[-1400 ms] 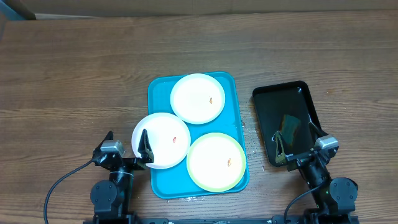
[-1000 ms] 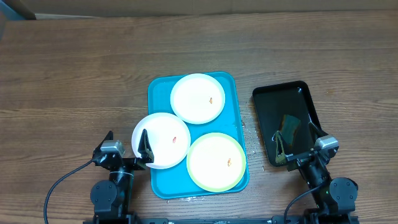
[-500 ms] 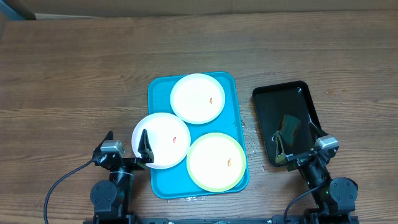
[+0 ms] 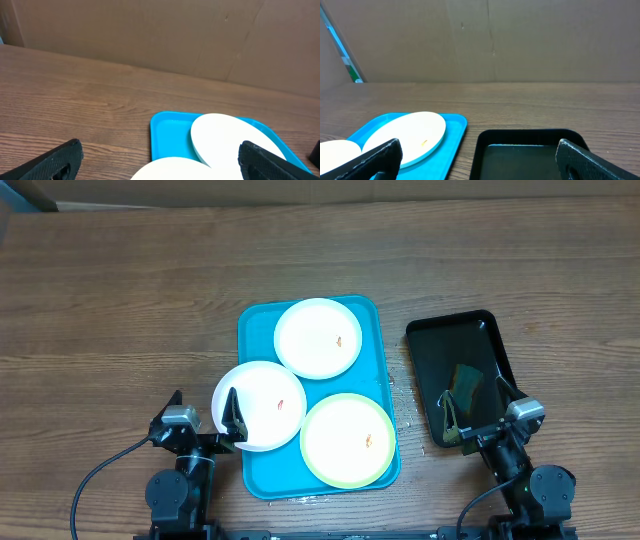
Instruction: Clean dirty plates on tray and stack at the side
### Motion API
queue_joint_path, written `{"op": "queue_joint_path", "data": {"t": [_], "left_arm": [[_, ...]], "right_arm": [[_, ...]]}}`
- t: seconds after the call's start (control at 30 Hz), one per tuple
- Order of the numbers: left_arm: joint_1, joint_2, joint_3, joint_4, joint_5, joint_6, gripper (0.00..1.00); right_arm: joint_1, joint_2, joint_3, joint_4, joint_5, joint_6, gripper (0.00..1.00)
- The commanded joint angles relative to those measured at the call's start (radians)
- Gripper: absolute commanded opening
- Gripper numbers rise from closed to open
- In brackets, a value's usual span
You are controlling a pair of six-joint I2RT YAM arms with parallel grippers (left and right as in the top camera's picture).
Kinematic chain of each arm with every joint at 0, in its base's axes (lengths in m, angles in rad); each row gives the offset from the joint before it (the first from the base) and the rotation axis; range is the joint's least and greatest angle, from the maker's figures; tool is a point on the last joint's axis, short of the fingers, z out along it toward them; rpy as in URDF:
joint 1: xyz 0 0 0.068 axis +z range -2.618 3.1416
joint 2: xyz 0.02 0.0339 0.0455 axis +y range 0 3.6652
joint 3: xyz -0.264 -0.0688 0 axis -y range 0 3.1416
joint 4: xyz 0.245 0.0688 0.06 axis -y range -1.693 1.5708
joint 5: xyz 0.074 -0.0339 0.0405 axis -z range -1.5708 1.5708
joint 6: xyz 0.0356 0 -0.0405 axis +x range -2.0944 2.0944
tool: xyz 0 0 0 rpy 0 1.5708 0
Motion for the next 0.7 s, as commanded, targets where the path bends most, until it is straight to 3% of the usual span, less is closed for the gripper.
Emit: {"op": "queue_joint_path", "data": {"t": [0.0, 0.2, 0.3, 0.5, 0.67], "left_arm": [[0.004, -0.011, -0.004, -0.003, -0.008, -0.007, 1.0], [0.004, -0.01, -0.004, -0.003, 0.008, -0.021, 1.0], [0.004, -0.01, -0.003, 0.002, 0.077, -0.153, 1.0], [0.004, -0.01, -0.003, 0.036, 0.189, -0.399, 1.0], [0.004, -0.01, 0.031, 0.151, 0.356, -0.409, 1.0]], "right_arm": [[-0.001, -0.007, -0.01, 0.006, 0.01, -0.004, 1.0], [-0.001, -0.007, -0.01, 0.006, 0.009, -0.003, 1.0], [-0.001, -0.007, -0.01, 0.006, -0.034, 0.029, 1.0], [-0.001, -0.007, -0.01, 0.015, -0.121, 0.267, 1.0], [-0.001, -0.006, 0.071, -0.03, -0.22, 0.282, 1.0]]}}
